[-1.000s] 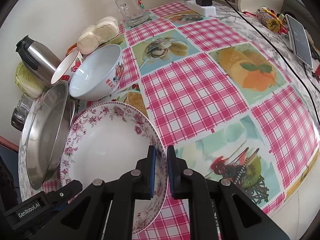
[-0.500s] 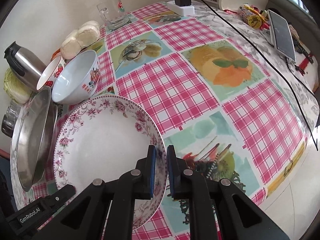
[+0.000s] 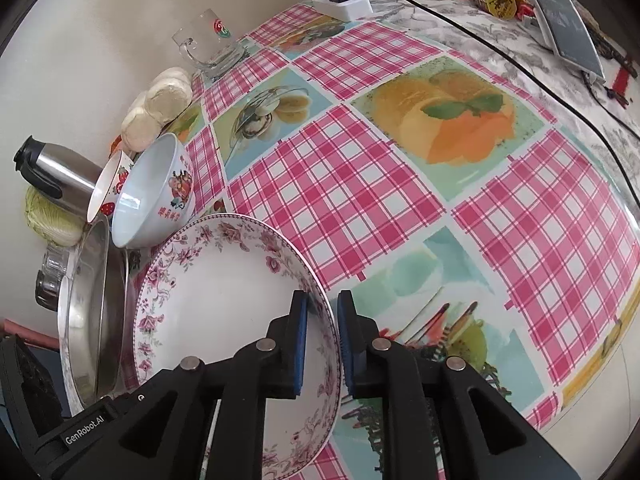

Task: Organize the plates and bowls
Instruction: 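Lift the floral plate with the right tool and carry it toward the steel basin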

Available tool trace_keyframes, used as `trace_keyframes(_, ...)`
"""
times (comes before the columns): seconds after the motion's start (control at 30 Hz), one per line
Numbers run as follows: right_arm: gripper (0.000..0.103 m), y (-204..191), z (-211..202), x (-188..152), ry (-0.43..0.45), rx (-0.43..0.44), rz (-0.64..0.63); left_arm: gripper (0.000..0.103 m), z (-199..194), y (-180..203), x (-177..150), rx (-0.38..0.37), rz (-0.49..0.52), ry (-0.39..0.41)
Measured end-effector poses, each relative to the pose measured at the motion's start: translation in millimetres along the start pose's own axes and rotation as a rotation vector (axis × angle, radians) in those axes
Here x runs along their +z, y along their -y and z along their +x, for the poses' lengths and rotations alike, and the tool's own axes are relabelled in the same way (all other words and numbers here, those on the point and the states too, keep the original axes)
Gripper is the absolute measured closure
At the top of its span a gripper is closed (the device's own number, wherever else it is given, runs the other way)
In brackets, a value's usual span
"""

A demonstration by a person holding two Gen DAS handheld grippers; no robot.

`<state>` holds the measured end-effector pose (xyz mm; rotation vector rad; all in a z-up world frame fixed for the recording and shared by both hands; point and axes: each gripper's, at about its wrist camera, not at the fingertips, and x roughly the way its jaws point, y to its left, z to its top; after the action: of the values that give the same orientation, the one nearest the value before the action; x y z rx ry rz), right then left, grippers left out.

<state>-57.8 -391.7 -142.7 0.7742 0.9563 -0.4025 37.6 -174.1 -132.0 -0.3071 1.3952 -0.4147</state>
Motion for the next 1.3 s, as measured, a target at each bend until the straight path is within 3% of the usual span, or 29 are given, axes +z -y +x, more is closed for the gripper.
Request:
trace_keyframes(0.27, 0.083, -3.2, 2.9, 1.7, 0.021, 0.012, -0.013, 0.08, 5.4, 9.1, 8.9, 0.002, 0.017, 0.021)
trace_keyframes(0.43, 0.085, -0.5, 2.3, 2.7, 0.014, 0.022, 0.008, 0.084, 10.1, 21.6, 10.7, 0.045, 0.073, 0.028)
trace_keyframes(0.83, 0.084, 17.1, -8.0, -0.5, 0.028, -0.001, 0.06, 0.086, 21.3, 40.7, 10.9, 0.002, 0.122, -0.021)
trace_keyframes(1.1, 0.087, 19.7, -30.4, 1.1, 0.092, 0.034, 0.078, 0.086, 14.7, 31.6, 5.2, -0.014, 0.127, -0.021)
trace_keyframes(1.3, 0.087, 19.5, -24.8, 0.8, 0.068, 0.056, 0.073, 0.087, 12.6, 25.3, 5.9, -0.022, 0.111, -0.02)
